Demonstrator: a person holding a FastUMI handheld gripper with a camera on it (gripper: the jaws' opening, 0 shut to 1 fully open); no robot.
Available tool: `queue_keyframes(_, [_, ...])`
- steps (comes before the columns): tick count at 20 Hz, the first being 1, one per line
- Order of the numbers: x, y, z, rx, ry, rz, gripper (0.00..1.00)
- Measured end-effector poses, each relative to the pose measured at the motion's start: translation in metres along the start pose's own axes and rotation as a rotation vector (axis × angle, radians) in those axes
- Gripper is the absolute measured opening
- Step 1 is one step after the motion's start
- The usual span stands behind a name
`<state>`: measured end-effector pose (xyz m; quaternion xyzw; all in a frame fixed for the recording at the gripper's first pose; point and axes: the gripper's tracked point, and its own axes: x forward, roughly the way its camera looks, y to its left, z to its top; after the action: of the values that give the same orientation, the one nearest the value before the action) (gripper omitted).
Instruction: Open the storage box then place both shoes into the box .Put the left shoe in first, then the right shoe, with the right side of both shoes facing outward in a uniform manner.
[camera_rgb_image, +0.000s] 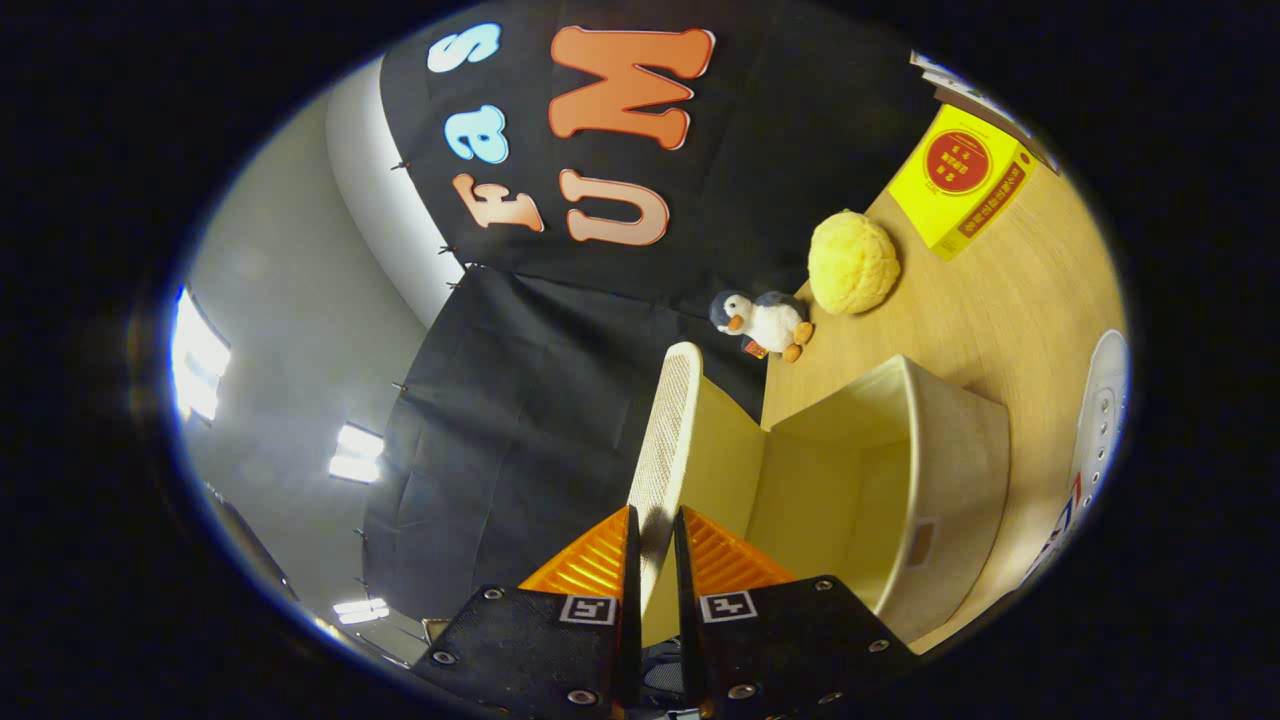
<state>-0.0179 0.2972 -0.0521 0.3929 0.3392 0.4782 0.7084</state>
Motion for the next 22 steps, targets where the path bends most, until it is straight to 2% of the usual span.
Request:
queue_keyframes(6, [0.070,0.049,-0.023,-0.120,0.057,-0.002,0.16])
queue_keyframes(10, [0.115,0.056,-0.045,-0.189,0.106,-0.060,0.17])
queue_keyframes(11, [0.125,0.056,-0.055,-0.219,0.123,-0.080,0.24])
queue_keyframes(13, [0.142,0.056,-0.064,-0.270,0.146,-0.112,0.28])
queue_keyframes(15, [0.150,0.049,-0.066,-0.340,0.146,-0.171,0.59])
queue_keyframes(17, [0.151,0.034,-0.067,-0.404,0.140,-0.237,0.95])
queue_keyframes(22, [0.122,0.017,-0.033,-0.466,0.025,-0.343,0.98])
